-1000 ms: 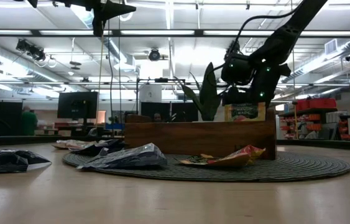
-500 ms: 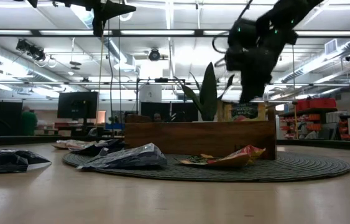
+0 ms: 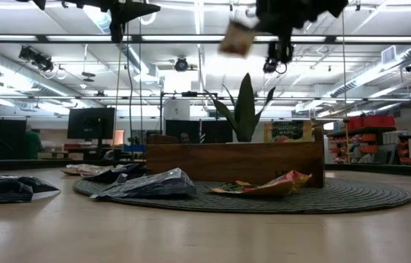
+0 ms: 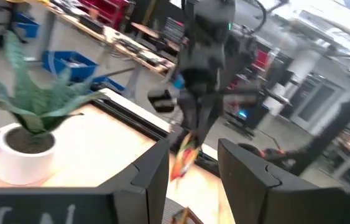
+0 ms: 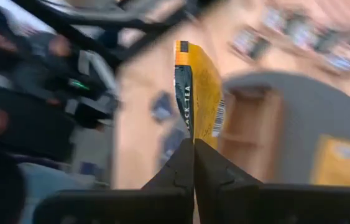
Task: Pick & Place Tea
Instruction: Put the yellow tea bag into the right section of the wooden organizer
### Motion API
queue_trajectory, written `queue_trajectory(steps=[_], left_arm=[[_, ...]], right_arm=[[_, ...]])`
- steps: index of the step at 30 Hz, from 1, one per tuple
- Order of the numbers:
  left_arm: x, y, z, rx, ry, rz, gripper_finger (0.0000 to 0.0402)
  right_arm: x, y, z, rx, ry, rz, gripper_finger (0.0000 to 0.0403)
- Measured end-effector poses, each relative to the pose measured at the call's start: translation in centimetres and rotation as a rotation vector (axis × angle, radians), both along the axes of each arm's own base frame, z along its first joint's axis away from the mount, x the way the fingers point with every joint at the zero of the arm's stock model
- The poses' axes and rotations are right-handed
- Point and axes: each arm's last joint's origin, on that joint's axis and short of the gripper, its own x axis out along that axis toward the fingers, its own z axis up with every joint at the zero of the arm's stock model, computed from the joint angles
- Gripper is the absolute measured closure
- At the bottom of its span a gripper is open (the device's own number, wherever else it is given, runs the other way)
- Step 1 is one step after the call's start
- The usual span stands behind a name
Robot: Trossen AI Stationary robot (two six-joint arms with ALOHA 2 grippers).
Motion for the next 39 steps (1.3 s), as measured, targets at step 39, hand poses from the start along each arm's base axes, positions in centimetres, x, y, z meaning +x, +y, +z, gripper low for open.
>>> queue_trajectory(steps=[39], left_arm=[[5.3,-1.8,-2.4,-0.015,-0.050,-0.293,0.0259]], right_arm=[[3.2,3.5,3.3,0.111,-0.189,0.000,0.0403]])
